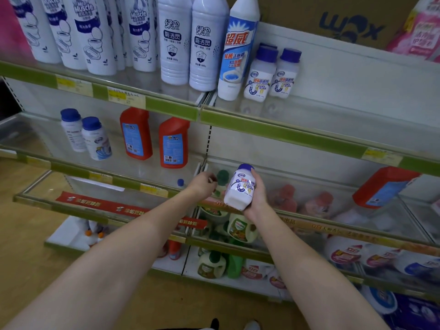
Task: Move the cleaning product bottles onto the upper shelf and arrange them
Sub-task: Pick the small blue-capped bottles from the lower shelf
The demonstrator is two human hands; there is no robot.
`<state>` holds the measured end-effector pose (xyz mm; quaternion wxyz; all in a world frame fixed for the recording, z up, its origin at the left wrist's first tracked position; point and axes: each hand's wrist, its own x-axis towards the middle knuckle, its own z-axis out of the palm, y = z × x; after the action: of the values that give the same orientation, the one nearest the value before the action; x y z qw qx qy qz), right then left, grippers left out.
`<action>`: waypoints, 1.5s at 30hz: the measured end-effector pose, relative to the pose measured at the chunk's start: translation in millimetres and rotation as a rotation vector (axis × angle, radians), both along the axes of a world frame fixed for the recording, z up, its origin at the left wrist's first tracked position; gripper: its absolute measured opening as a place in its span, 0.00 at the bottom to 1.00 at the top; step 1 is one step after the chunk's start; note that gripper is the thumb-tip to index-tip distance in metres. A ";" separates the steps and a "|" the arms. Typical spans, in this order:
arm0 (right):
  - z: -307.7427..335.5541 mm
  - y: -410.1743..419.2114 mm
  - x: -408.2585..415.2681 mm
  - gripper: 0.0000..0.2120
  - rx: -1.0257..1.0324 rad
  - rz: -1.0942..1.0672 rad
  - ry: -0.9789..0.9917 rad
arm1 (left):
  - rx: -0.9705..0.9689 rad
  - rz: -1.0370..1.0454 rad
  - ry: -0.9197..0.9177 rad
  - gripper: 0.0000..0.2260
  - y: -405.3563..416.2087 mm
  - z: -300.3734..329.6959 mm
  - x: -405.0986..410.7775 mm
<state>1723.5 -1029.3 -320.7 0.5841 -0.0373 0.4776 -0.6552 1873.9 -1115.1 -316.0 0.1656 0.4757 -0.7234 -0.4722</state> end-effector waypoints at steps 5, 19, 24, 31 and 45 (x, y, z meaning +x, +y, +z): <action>20.6 3.1 4.8 0.22 -0.075 0.058 0.014 | -0.079 -0.058 -0.028 0.07 0.1 15.1 3.5; 141.8 16.5 -2.9 0.21 -0.381 0.269 0.304 | -0.406 -0.113 0.196 0.06 9.4 159.4 4.2; 204.9 13.5 -20.8 0.29 -0.479 0.133 0.542 | -0.595 -0.106 0.264 0.04 13.0 216.0 -12.5; 259.7 0.3 -46.7 0.21 -0.442 -0.158 0.794 | -0.696 -0.094 0.259 0.04 -6.5 250.0 -48.8; 233.9 -53.9 -115.1 0.32 -0.197 -0.193 1.076 | -0.652 -0.004 0.098 0.06 -47.2 220.6 -113.2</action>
<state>1608.4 -1083.2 -86.8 0.1889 -0.3772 0.6462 -0.6359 1760.7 -1162.4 -95.5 0.3430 0.3730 -0.8285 -0.2386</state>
